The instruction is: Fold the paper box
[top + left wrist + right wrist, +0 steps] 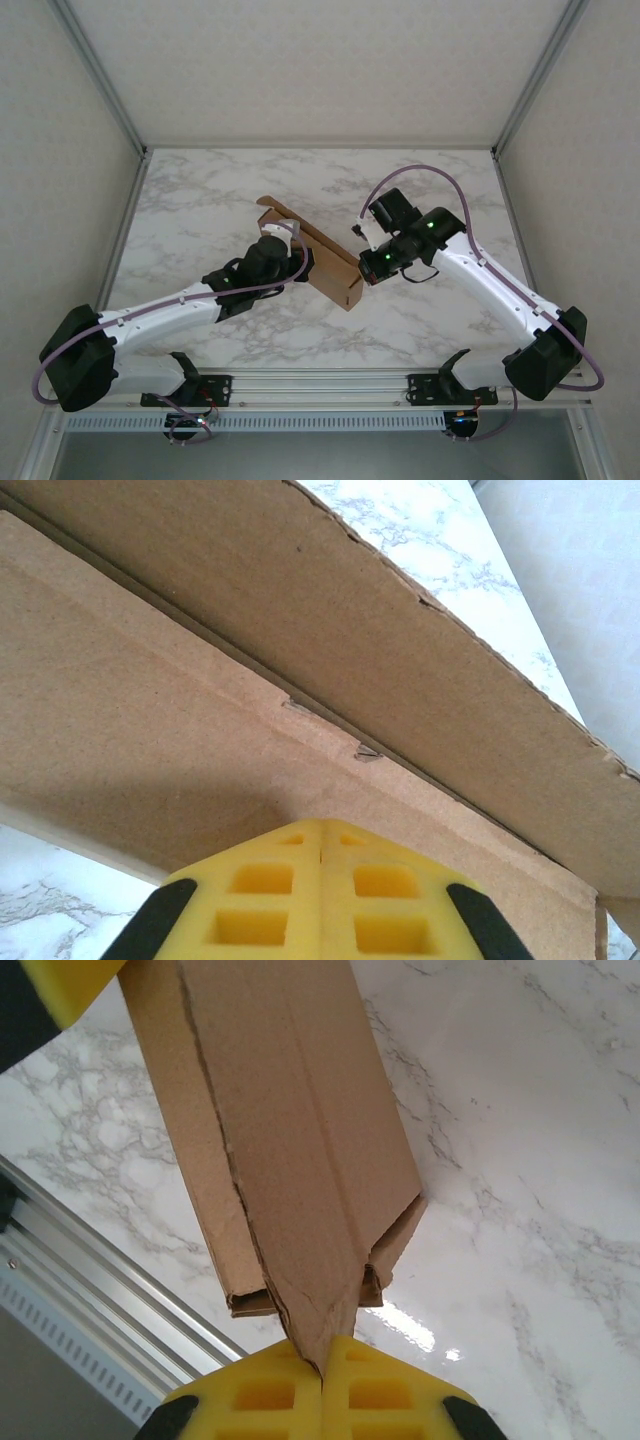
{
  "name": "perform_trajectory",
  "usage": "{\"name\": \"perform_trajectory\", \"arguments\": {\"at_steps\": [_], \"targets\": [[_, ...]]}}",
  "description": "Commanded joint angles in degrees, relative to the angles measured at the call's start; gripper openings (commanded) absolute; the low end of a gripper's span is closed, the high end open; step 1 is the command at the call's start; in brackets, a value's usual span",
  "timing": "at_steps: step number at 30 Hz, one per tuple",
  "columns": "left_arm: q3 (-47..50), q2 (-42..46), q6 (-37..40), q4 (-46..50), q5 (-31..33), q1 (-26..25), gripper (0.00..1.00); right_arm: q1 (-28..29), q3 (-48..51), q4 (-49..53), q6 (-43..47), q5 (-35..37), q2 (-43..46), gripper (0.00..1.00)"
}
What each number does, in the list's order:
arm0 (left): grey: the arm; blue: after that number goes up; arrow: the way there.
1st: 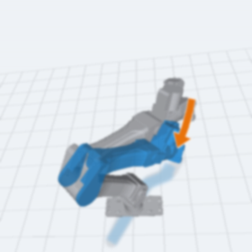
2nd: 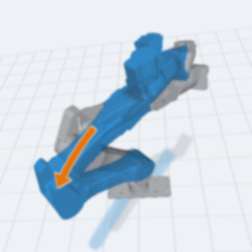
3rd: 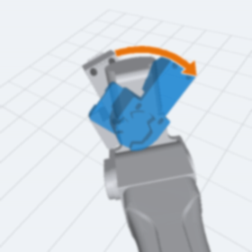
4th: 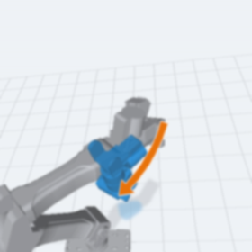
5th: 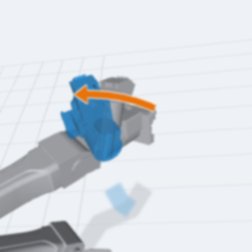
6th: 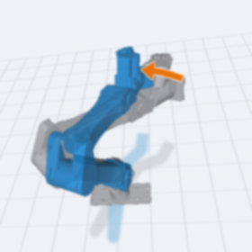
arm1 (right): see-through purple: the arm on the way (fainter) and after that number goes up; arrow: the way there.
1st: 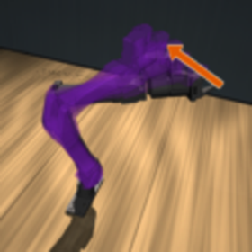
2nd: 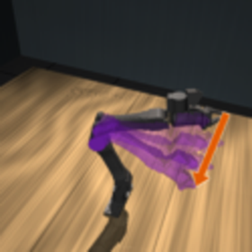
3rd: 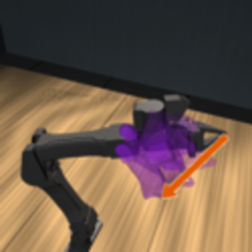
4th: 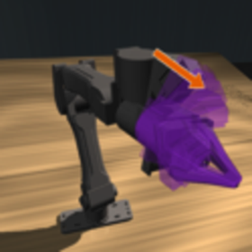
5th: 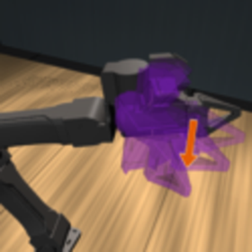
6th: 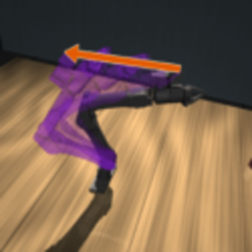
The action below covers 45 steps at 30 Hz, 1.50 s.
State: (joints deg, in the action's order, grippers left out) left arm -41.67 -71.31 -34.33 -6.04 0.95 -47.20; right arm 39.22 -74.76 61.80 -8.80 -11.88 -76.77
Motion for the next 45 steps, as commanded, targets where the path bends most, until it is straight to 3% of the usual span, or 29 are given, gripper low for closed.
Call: {"name": "perform_trajectory", "arguments": {"at_steps": [1, 6, 11, 17, 18, 21, 25, 27, 30, 35, 39, 41, 45], "targets": [[-0.49, -0.14, 0.6, -0.9, -0.45, -0.94, 0.0, 0.82, 0.14, -3.82, -8.8, 0.15, 0.56, 0.0], [-0.37, -1.32, 0.22, -2.72, -0.95, -1.55, 0.0, 1.16, 1.23, -6.96, -17.9, 0.29, 0.49, 0.0], [-1.13, -2.42, 0.49, -3.09, -0.53, -1.93, 0.0, 2.06, 0.63, -6.56, -23.84, 5.44, 0.97, 0.0], [-1.66, -3.73, -0.03, -4.04, 0.19, -1.95, 0.0, 3.31, 0.83, -6.09, -17.28, 4.52, 0.37, 0.0], [-1.87, -3.83, 0.01, -4.02, 0.32, -1.89, 0.0, 3.27, 0.93, -6.0, -15.39, 2.55, 0.15, 0.05], [-2.19, -3.6, 0.38, -3.29, 1.12, -1.93, 0.0, 3.32, 0.32, -5.2, -11.0, 0.24, 0.04, 0.32], [-0.78, -1.31, 0.58, -2.74, 2.54, -1.93, 0.0, 3.3, -2.36, -3.73, -6.4, 3.38, 0.58, 0.67], [0.43, 0.09, 0.58, -2.81, 2.67, -1.86, 0.0, 3.32, -3.58, -4.02, -4.6, 4.05, 0.27, 0.77], [2.29, 2.13, 0.62, -3.01, 2.6, -1.84, 0.0, 2.95, -6.51, -4.07, -2.07, 4.37, -1.86, 0.82], [5.5, 6.03, 1.66, -4.03, 2.07, -1.84, 0.0, -0.31, -11.18, -6.12, 0.22, 0.29, -7.1, 0.83], [7.48, 8.04, 3.98, -5.24, 1.53, -1.93, 0.01, -5.35, -13.45, -12.54, -4.73, -6.21, -11.64, 0.78], [8.51, 8.93, 5.52, -5.68, 1.14, -2.1, 0.0, -8.13, -14.56, -15.49, -8.55, -7.99, -14.72, 0.67], [10.23, 7.95, 9.36, -6.33, 1.79, -3.99, 0.0, -11.09, -20.28, -16.98, -10.85, -12.77, -25.14, 0.3]]}}
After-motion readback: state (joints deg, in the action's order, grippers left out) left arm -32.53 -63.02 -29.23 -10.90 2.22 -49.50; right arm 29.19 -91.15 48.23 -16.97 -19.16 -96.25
